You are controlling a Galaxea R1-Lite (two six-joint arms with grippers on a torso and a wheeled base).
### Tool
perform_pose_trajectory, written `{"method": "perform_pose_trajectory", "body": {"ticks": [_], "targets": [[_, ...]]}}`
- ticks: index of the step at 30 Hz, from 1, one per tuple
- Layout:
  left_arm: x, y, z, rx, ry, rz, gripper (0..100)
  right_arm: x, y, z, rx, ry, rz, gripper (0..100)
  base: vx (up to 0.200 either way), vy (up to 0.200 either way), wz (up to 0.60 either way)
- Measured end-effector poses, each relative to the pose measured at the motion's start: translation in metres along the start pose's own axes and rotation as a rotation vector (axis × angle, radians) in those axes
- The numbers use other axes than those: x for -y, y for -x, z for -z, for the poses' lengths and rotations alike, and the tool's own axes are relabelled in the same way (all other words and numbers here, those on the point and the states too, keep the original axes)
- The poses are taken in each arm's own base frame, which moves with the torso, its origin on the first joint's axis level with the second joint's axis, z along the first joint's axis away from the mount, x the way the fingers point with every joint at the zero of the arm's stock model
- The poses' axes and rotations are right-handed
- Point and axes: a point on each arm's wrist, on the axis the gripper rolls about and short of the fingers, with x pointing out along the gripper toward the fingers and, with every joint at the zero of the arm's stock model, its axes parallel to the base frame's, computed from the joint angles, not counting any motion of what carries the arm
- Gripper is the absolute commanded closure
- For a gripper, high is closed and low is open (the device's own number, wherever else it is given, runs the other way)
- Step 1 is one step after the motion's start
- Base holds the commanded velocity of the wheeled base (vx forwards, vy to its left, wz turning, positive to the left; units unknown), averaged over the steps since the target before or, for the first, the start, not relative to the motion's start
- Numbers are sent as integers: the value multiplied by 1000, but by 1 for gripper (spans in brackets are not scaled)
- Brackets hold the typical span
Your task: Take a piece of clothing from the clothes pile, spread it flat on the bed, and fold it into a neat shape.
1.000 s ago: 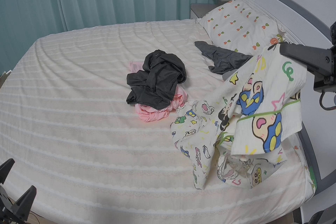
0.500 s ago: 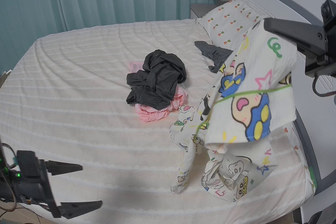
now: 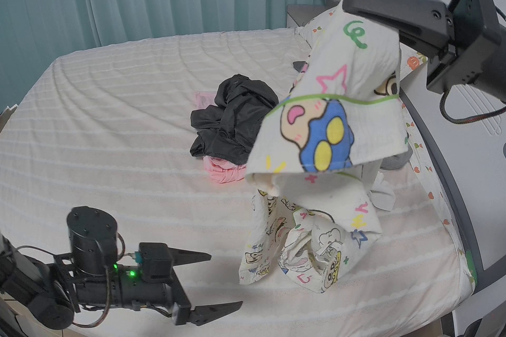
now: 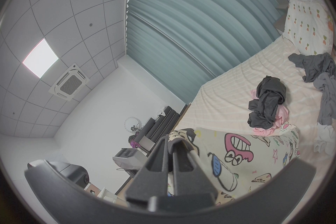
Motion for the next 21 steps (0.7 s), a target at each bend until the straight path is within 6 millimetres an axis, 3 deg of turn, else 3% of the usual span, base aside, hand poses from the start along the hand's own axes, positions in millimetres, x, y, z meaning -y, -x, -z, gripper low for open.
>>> {"method": "perform_pose_trajectory", "body": {"ticks": [14,21], "targets": [[-3,-71,16,145,6,-277,0,0,-10,1,0,-16,7,100,0,0,0],[-10,-90,30,105,32,-307,0,0,-10,1,1,-17,6,100,0,0,0]]}}
